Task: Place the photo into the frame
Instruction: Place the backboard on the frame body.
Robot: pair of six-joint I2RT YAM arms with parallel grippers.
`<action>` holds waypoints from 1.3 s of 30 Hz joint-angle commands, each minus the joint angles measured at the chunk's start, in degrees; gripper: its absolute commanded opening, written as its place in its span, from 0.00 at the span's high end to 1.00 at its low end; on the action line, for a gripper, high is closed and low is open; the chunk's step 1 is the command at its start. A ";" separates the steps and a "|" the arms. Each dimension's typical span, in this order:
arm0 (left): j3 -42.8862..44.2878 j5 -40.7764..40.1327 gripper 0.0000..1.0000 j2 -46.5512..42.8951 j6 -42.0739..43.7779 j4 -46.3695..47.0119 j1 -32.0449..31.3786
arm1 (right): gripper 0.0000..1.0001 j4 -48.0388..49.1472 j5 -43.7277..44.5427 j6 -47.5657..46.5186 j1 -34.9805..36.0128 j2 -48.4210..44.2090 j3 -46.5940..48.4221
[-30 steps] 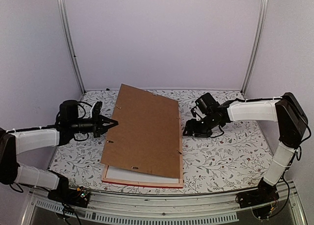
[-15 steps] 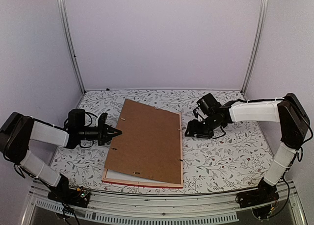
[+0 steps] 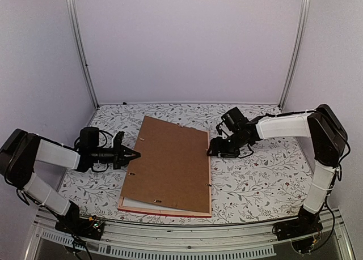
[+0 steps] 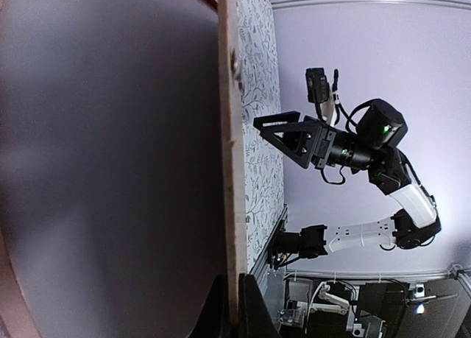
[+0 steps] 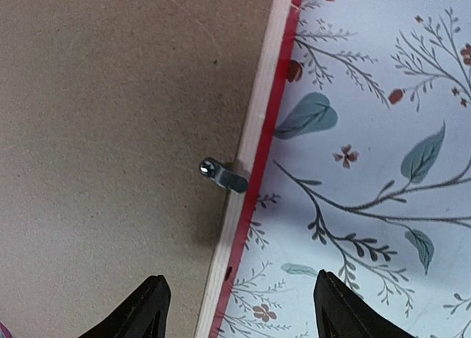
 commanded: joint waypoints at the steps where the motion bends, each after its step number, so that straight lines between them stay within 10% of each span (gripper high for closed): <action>1: 0.33 -1.06 1.00 -0.69 4.57 -1.89 0.30 | 0.29 3.86 -0.18 -5.47 -0.32 4.01 5.54; 39: -0.11 -3.96 1.00 -0.38 6.72 -4.57 0.34 | 0.30 9.12 -8.89 -8.57 1.62 7.88 5.31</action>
